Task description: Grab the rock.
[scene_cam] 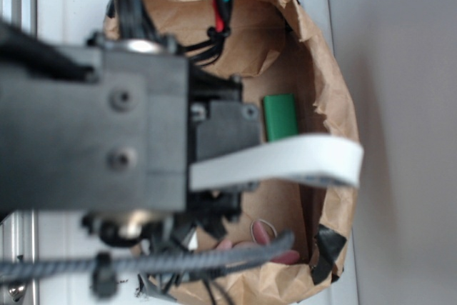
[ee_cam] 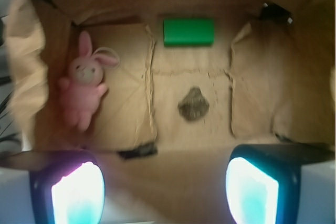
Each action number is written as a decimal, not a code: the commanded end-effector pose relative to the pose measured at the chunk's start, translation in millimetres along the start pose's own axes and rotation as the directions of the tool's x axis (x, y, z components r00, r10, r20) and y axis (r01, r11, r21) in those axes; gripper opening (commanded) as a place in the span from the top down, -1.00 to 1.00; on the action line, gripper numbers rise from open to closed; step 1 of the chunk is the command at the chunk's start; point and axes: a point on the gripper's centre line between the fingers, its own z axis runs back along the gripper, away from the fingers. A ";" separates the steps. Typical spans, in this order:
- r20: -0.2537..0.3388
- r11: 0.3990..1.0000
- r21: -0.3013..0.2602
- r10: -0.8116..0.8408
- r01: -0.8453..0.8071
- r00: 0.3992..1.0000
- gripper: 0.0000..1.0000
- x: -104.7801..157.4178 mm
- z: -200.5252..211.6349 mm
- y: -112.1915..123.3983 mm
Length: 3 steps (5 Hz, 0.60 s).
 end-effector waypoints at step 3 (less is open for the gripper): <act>0.023 0.999 -0.007 -0.052 0.052 0.998 -1.00 21.1 -42.5 42.4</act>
